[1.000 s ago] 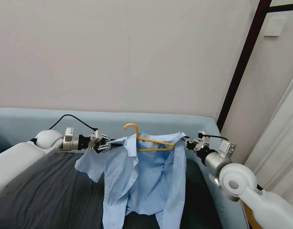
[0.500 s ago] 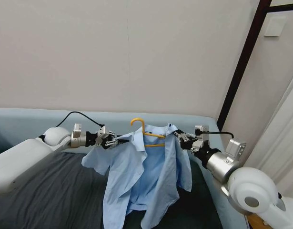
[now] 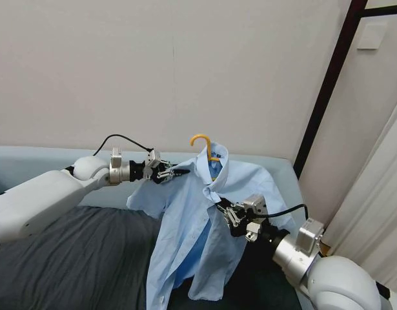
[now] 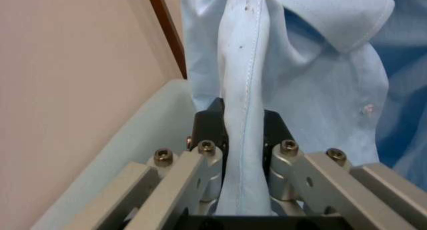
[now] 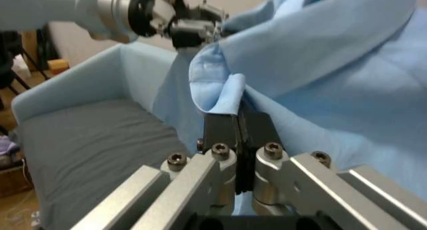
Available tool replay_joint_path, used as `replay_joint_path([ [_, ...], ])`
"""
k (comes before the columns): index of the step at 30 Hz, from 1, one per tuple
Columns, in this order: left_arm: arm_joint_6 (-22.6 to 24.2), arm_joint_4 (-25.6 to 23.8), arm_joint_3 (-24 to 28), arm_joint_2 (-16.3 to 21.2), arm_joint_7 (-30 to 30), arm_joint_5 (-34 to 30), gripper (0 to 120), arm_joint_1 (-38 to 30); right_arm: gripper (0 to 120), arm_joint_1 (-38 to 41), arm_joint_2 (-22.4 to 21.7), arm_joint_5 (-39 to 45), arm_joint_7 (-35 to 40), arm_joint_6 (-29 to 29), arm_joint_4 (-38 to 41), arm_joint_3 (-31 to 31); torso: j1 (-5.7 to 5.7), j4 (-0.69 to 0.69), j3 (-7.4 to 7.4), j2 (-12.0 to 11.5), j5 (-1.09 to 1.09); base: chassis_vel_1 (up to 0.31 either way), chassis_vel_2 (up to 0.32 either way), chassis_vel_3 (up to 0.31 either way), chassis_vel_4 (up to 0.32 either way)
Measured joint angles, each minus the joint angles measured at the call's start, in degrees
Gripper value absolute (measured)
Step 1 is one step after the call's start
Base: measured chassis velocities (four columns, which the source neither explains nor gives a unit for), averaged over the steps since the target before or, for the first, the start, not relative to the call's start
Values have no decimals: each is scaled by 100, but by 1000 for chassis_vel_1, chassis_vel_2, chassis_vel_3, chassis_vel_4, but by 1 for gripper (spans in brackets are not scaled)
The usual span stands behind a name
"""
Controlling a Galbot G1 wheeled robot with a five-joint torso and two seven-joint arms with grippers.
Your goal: Pick up the clothes from the sofa and hang them on the clothes hanger.
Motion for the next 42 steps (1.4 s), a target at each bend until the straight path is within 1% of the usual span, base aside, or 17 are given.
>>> replay_joint_path([
  [4,16,-50,100,64,9,-199,7,-200,0,-2,2,-232,-89,43,-69,-100,0,-1,0,0,1,0,0,0,0],
  [7,41,-135,147,148,45,-233,7,-298,0,-21,-41,-373,-121,89,-74,-174,0,0,0,0,0,0,0,0,0],
  [12,70,-409,313,326,114,-293,7,-601,0,29,-165,-548,-187,180,-91,-313,0,-1,-1,0,0,0,0,0,0],
  [17,71,-376,424,376,103,-314,7,-806,0,53,-155,-741,-190,181,-141,-450,0,-1,-1,0,0,0,0,0,0],
  [28,55,-456,401,406,-83,-281,7,-759,0,19,-149,-1237,-240,164,-271,-826,0,-1,-1,0,0,0,0,0,0],
  [32,54,-490,387,400,-103,-336,7,-753,0,41,-73,-1282,-197,102,-302,-897,0,-1,0,0,0,0,0,0,0],
  [36,35,-504,350,448,-101,-380,7,-728,0,-22,-127,-1277,-166,67,-218,-856,0,-1,0,-1,0,0,0,0,0],
  [38,13,-497,304,464,-101,-387,7,-681,2,-100,-182,-1262,-148,60,-168,-789,0,1,-1,-1,0,0,0,0,0],
  [40,-35,-451,225,474,-115,-391,7,-585,14,-315,-273,-1249,-112,56,-107,-619,0,1,-1,-1,-1,0,0,0,0],
  [41,-62,-418,170,474,-134,-391,7,-519,16,-508,-337,-1255,-98,56,-70,-454,0,0,0,-1,0,0,0,0,0],
  [42,-86,-394,113,472,-156,-390,7,-454,22,-714,-403,-1281,-87,61,-29,-276,0,0,0,-1,0,0,0,0,0],
])
